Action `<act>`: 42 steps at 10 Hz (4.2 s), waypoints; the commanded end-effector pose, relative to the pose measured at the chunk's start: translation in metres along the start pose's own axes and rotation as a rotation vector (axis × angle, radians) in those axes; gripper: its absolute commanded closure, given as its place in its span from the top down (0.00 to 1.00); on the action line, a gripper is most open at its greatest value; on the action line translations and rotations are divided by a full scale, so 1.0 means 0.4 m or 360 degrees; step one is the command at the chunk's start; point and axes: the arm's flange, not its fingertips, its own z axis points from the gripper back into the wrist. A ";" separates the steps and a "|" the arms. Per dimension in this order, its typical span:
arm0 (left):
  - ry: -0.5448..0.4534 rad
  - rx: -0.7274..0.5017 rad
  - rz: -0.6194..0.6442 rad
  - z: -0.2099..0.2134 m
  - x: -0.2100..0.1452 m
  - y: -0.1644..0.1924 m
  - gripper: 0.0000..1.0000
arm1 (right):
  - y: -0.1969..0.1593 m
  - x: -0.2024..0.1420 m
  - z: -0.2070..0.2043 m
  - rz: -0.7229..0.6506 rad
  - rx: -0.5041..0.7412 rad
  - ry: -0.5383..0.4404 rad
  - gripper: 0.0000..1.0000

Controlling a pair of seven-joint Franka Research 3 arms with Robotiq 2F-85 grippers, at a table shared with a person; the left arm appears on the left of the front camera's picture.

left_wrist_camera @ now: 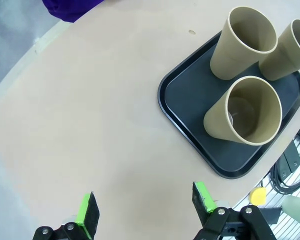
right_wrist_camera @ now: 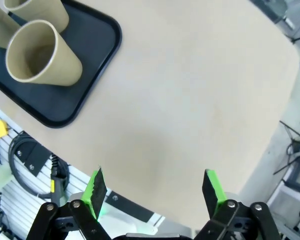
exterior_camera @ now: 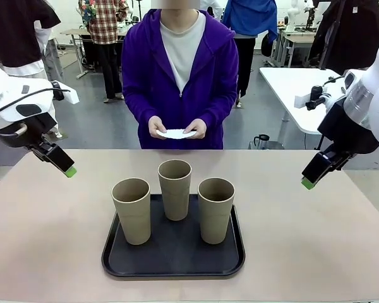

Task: Place coasters on the table and set cups on them.
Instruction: Pick up one Reusable plastic cup and place it on a coaster set by the human.

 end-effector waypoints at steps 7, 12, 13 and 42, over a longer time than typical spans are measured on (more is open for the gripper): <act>-0.0444 -0.1091 0.0672 0.019 -0.099 0.212 1.00 | -0.289 -0.130 -0.121 -0.1040 0.1766 -0.0170 1.00; -0.0363 -0.1370 0.1007 0.012 -0.282 0.398 1.00 | -0.391 -0.279 -0.096 -0.1204 0.1948 -0.0262 1.00; -0.0348 -0.1418 0.1024 0.013 -0.311 0.424 1.00 | -0.405 -0.299 -0.098 -0.1234 0.1947 -0.0264 1.00; -0.0449 -0.1596 0.1231 0.046 -0.383 0.422 1.00 | -0.443 -0.387 -0.136 -0.1371 0.2000 -0.0259 1.00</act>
